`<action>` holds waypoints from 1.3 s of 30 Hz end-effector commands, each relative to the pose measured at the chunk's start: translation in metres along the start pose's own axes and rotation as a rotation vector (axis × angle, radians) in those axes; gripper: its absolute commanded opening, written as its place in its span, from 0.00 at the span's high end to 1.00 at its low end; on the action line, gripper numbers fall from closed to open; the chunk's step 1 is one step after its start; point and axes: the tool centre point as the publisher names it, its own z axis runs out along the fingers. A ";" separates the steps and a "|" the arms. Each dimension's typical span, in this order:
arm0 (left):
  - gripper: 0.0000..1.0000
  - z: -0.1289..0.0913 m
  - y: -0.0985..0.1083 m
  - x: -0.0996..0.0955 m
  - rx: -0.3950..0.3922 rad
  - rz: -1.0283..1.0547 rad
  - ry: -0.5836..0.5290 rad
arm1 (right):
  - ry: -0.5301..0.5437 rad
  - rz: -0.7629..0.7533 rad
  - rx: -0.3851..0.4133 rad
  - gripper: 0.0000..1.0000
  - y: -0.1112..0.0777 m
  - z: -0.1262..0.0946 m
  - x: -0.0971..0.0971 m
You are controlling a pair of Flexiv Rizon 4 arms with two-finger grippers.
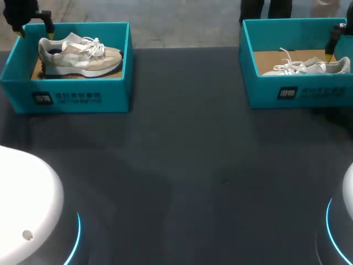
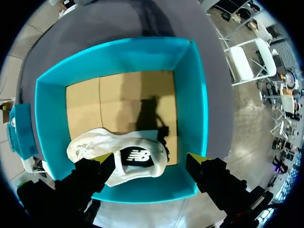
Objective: Take the shoe out of the shoebox, open the shoe tongue, remove and reinsert the insole, then place the shoe into the shoebox
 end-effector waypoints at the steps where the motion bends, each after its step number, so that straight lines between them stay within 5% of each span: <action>1: 0.00 0.000 0.010 -0.003 0.049 -0.003 0.010 | 0.000 0.002 -0.002 0.00 -0.001 0.000 0.000; 39: 0.00 0.039 0.032 0.011 0.106 -0.022 0.066 | 0.000 0.002 -0.002 0.00 -0.001 0.000 0.000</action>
